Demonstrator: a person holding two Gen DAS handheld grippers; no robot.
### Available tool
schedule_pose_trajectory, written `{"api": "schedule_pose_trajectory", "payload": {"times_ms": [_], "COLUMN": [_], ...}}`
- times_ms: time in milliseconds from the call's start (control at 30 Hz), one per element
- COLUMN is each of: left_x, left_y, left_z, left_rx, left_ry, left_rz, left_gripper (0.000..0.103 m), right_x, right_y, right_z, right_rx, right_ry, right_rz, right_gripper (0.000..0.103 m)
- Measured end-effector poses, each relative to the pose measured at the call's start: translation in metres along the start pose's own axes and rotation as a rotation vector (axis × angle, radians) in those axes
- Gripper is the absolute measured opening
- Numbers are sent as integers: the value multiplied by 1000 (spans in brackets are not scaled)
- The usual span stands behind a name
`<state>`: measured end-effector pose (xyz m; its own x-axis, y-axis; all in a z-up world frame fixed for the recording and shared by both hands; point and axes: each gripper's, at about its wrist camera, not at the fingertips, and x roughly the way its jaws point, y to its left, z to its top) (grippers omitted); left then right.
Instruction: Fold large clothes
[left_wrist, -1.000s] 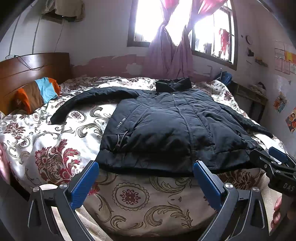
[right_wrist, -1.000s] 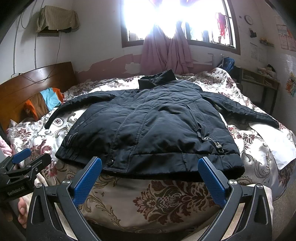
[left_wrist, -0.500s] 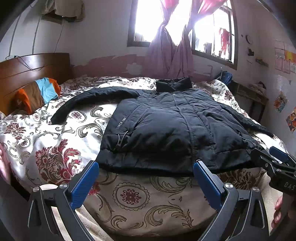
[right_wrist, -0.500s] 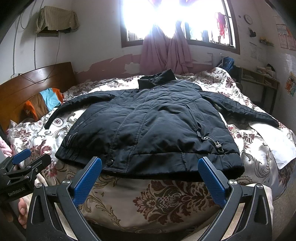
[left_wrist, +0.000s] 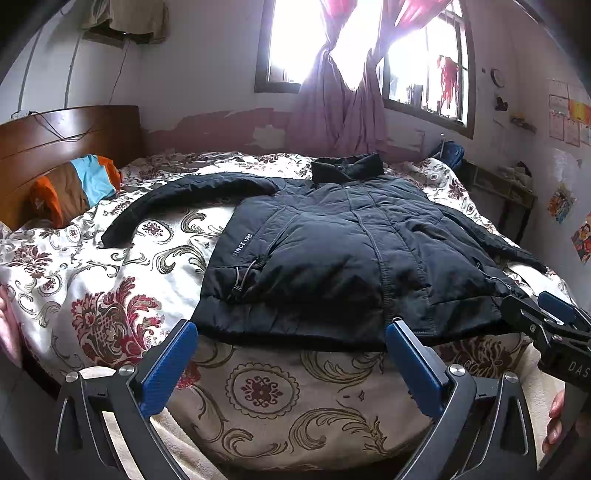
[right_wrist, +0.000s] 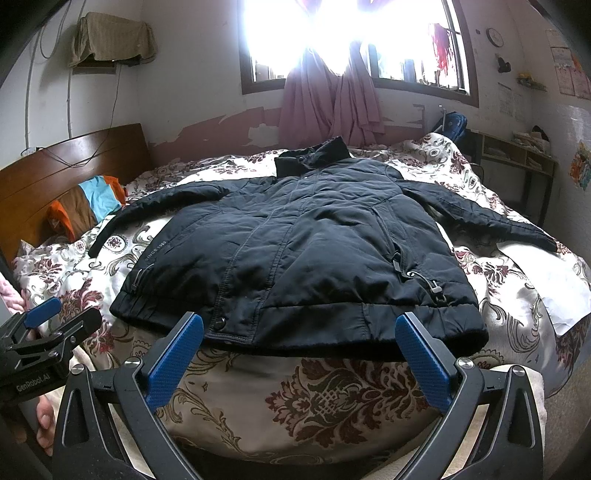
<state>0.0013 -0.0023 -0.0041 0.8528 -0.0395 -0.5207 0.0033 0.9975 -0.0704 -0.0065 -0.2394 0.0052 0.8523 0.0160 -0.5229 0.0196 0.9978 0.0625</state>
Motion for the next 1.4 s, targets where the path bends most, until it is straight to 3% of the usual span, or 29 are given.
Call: {"api": "schedule_pose_trajectory", "payload": {"times_ms": [1133,1267,1400], "left_x": [0,-1,1], "left_y": [2,-3,-3], "left_z": [-1,11,29], "left_rx": [22,64,44], "left_ry": [20,27,60], "left_rz": [1,29,29], "left_gripper": [103,103,103], "right_x": [2,-4,-12], "right_y": [-4,-10,-31], "right_z": [2,5,19], "right_rx": [6,13,59], "right_ry": [6,-4,-12], "right_rz": [-10,-37,-79], "right_gripper": [102,102,102]}}
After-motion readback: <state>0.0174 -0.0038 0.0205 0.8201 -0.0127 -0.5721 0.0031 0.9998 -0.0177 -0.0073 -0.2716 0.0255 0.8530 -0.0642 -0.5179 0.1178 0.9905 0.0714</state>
